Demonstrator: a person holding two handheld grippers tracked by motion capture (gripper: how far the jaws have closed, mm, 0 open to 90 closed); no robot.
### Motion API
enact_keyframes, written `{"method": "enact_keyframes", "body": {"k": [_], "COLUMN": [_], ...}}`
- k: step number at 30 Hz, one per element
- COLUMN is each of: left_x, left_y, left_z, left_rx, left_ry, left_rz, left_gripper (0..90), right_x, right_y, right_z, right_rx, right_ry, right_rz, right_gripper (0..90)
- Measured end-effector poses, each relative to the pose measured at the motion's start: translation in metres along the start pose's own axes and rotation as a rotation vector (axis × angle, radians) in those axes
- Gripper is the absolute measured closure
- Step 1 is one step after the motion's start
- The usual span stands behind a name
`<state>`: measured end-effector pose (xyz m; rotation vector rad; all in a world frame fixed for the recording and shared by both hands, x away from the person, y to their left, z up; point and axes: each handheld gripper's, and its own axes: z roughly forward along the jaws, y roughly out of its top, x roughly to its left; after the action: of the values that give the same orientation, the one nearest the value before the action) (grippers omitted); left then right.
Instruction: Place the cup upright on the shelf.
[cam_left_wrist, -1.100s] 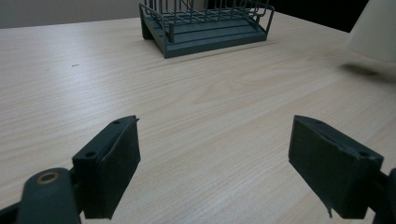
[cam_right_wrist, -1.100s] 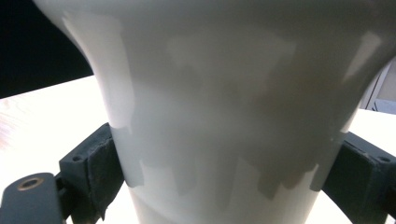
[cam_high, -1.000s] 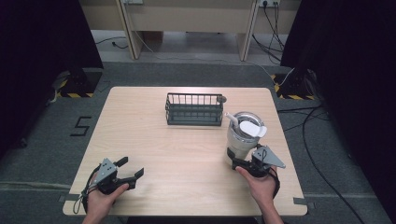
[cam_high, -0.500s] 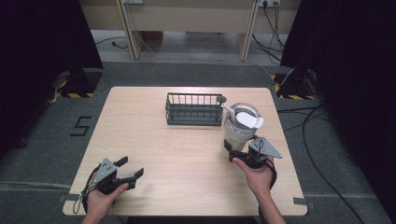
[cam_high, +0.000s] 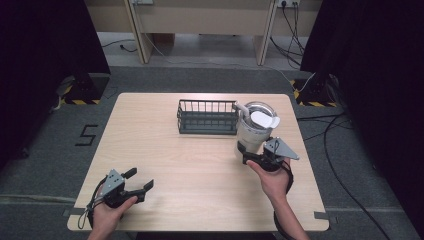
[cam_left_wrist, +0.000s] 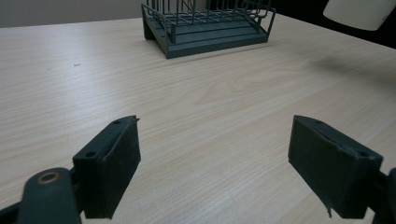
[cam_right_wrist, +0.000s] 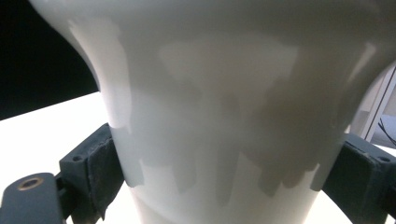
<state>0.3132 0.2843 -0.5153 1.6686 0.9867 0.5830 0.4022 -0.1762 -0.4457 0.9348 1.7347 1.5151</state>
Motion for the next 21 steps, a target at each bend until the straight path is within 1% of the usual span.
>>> {"method": "enact_keyframes", "body": {"k": [5, 10, 21], "left_x": [0.000, 0.000, 0.001], "left_y": [0.000, 0.000, 0.000], "left_z": [0.000, 0.000, 0.000], "left_rx": [0.000, -0.001, -0.005], "left_ry": [-0.001, 0.000, -0.001], "left_rz": [0.000, -0.001, -0.002], "left_gripper": [16.2, 16.2, 16.2], "right_x": [-0.003, -0.005, -0.011], "right_y": [0.004, 0.008, 0.025], "right_z": [0.006, 0.012, 0.031], "right_rx": [0.005, 0.010, 0.002], "right_ry": [-0.001, -0.003, -0.009], "right_rz": [-0.003, 0.004, 0.002], "right_gripper": [11.1, 11.1, 11.1]}}
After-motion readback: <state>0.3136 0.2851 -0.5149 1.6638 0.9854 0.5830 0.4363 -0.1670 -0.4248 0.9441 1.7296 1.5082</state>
